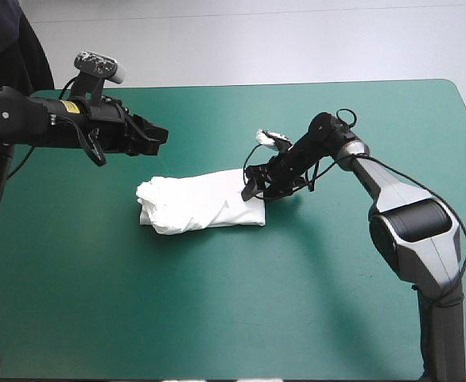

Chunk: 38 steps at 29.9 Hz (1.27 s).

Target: Fold the cloth

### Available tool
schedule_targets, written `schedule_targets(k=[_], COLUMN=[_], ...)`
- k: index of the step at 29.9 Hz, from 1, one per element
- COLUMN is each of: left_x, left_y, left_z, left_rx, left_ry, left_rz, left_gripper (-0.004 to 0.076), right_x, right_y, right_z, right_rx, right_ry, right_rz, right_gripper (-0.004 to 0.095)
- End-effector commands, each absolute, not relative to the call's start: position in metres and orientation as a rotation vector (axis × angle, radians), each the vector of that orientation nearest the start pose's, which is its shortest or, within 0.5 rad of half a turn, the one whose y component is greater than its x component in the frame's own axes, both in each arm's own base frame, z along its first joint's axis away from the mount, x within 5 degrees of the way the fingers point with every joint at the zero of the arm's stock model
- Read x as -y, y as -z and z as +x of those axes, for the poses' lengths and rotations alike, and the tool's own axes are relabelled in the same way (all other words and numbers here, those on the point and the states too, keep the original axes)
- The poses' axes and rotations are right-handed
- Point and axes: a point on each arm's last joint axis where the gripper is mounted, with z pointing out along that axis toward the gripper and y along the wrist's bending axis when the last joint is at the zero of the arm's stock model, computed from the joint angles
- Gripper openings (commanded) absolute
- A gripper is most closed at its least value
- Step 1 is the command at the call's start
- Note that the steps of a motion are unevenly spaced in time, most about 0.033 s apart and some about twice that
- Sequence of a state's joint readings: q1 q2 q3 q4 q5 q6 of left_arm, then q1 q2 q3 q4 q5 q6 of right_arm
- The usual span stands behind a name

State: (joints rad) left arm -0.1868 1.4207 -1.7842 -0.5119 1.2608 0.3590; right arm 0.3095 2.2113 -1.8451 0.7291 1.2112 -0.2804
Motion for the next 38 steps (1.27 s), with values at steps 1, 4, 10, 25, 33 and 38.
schedule_targets(k=[1,4,10,25,33,38], left_x=[0.093,0.093,0.094,0.096,0.096,0.098], left_y=[-0.495,-0.495,-0.495,-0.5,-0.5,-0.502], left_z=[0.241,0.241,0.241,0.234,0.234,0.233], left_rx=[-2.154,-2.152,-2.151,-2.123,-2.122,-2.107], left_ry=[0.612,0.611,0.618,0.664,0.667,0.706], left_rz=[0.686,0.686,0.687,0.692,0.693,0.699], left_gripper=[0.0279,0.0279,0.0279,0.0279,0.0279,0.0279], right_x=[-0.209,-0.22,-0.22,-0.069,0.035,0.071], right_y=[-0.231,-0.224,-0.216,-0.278,-0.292,-0.293], right_z=[0.413,0.409,0.409,0.422,0.352,0.317], right_rx=[-2.777,-2.797,-2.829,-2.795,-2.827,-2.814], right_ry=[-1.114,-1.112,-1.035,-0.638,-0.492,-0.388], right_rz=[-0.563,-0.594,-0.632,-0.26,0.015,0.155], right_gripper=[0.0581,0.0541,0.0017,-0.0001,-0.0001,-0.0001])
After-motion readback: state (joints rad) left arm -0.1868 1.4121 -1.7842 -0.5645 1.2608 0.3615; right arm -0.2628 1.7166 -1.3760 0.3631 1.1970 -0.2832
